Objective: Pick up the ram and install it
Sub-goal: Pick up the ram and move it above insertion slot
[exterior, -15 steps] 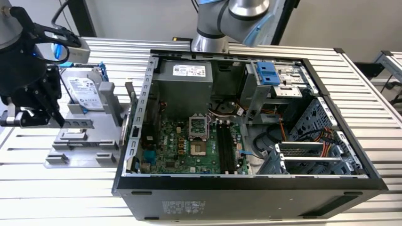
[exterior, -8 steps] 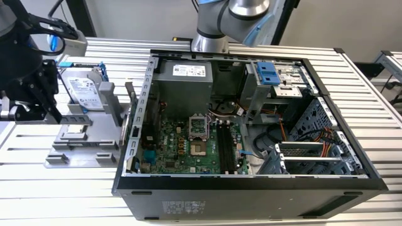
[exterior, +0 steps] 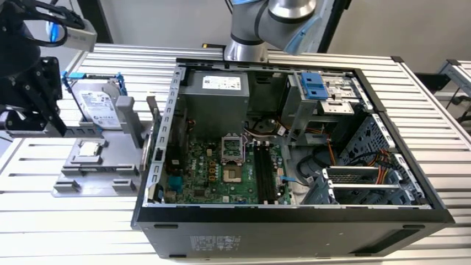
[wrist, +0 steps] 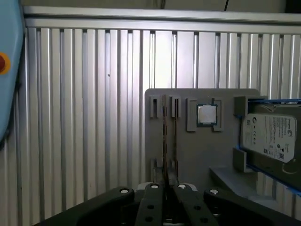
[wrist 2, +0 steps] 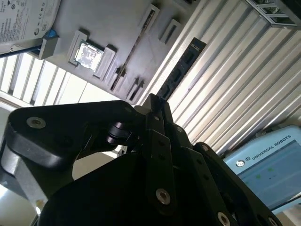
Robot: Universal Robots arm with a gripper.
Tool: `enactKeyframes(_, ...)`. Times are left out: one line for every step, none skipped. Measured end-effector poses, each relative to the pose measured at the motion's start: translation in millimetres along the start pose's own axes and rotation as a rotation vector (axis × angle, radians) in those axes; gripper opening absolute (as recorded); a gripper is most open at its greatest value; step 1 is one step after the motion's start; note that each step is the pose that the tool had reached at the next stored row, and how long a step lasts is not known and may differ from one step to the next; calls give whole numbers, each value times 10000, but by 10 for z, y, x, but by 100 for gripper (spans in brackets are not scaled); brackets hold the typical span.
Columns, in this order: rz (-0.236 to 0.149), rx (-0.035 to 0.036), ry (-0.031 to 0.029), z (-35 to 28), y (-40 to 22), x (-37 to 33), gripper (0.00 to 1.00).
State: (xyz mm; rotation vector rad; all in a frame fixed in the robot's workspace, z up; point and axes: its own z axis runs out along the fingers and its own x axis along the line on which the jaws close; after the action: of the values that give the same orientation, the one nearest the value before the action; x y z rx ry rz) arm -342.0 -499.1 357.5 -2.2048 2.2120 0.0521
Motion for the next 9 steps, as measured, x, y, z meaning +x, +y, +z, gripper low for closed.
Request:
enactKeyframes(0,0,1,-26,0,-1,0)
enactKeyframes(1,0,0,-52,1,-2,0)
enactKeyframes(0,0,0,-78,1,-3,0)
enactKeyframes(0,0,0,-105,1,-4,0)
enactKeyframes(0,-1,1,-131,1,-5,0)
enactKeyframes(0,-1,1,-157,2,-6,0)
enactKeyframes(0,1,0,-179,2,-7,0)
enactKeyframes(0,0,1,-202,2,-7,0)
enactKeyframes(0,0,0,-223,2,-8,0)
